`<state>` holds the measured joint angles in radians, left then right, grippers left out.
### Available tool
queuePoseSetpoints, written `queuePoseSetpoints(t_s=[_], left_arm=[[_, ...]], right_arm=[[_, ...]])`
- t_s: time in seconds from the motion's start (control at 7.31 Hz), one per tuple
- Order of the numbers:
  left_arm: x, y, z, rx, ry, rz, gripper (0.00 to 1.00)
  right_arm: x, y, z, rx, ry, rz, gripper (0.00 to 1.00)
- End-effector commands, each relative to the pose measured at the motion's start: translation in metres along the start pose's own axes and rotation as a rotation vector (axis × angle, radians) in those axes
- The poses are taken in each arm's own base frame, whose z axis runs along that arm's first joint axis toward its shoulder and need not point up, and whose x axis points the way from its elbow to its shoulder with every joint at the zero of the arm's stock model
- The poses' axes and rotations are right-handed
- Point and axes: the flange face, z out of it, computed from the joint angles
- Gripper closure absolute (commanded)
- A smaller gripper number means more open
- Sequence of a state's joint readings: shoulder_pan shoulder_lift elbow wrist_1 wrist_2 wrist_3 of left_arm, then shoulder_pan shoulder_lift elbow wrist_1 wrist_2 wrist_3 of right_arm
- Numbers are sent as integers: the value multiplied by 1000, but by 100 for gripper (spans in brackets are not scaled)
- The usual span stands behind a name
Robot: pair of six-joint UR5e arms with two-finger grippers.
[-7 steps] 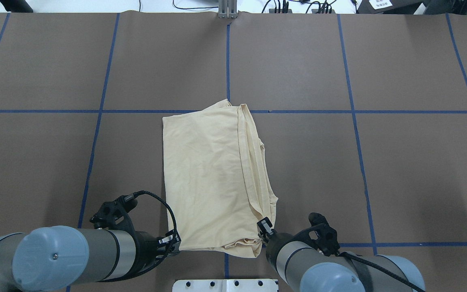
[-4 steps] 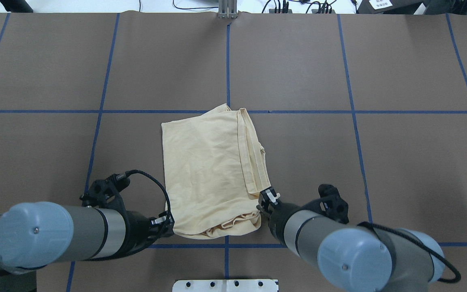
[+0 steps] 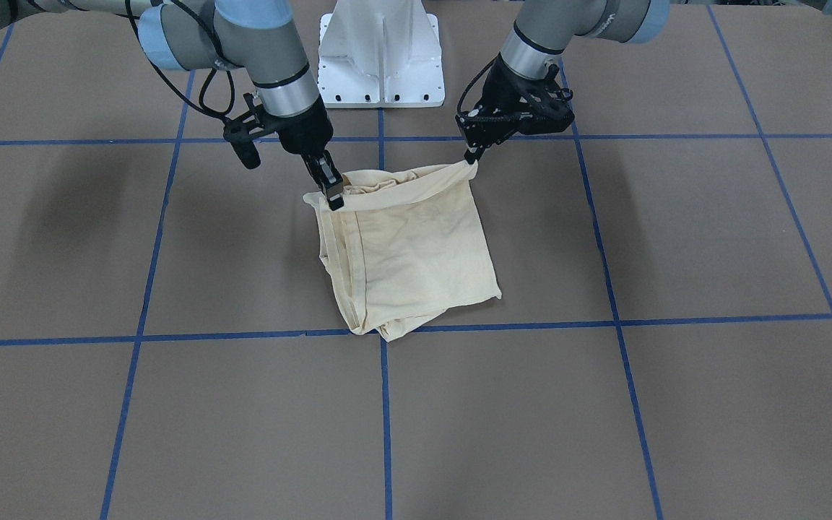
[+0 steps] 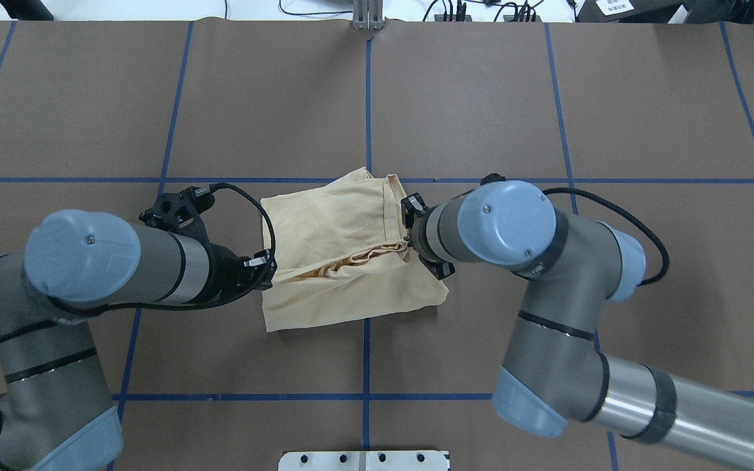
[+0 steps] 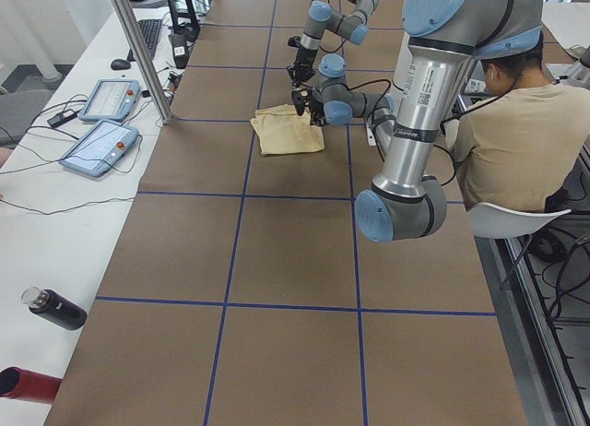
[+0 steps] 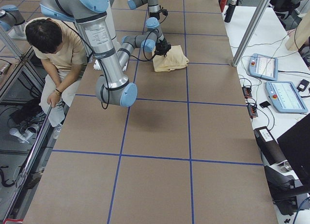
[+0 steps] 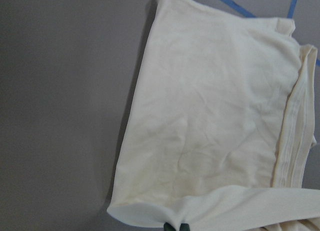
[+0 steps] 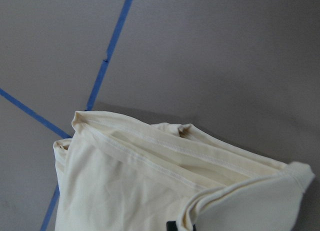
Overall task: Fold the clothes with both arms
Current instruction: 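Lift the near edge with both grippers and fold it over toward the far edge, then lower the fold onto the shirt and open both grippers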
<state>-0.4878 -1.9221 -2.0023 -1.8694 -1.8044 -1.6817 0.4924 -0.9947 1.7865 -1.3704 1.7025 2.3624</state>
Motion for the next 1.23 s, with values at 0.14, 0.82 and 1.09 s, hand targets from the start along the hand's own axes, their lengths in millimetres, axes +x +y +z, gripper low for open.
queuePoseSetpoints(t_s=[0.14,0.82,1.09], left_arm=[[8,-80,32,80,-18,26,100],[1,-165,91,154,-2,20,100],[-6,-207,80,207,-26,102,35]], right_arm=[[-67,-29,49,7,40,-22,100],[-117,-39,94,29,24,-36,100],[-165,-59,98,52,2,-130,1]])
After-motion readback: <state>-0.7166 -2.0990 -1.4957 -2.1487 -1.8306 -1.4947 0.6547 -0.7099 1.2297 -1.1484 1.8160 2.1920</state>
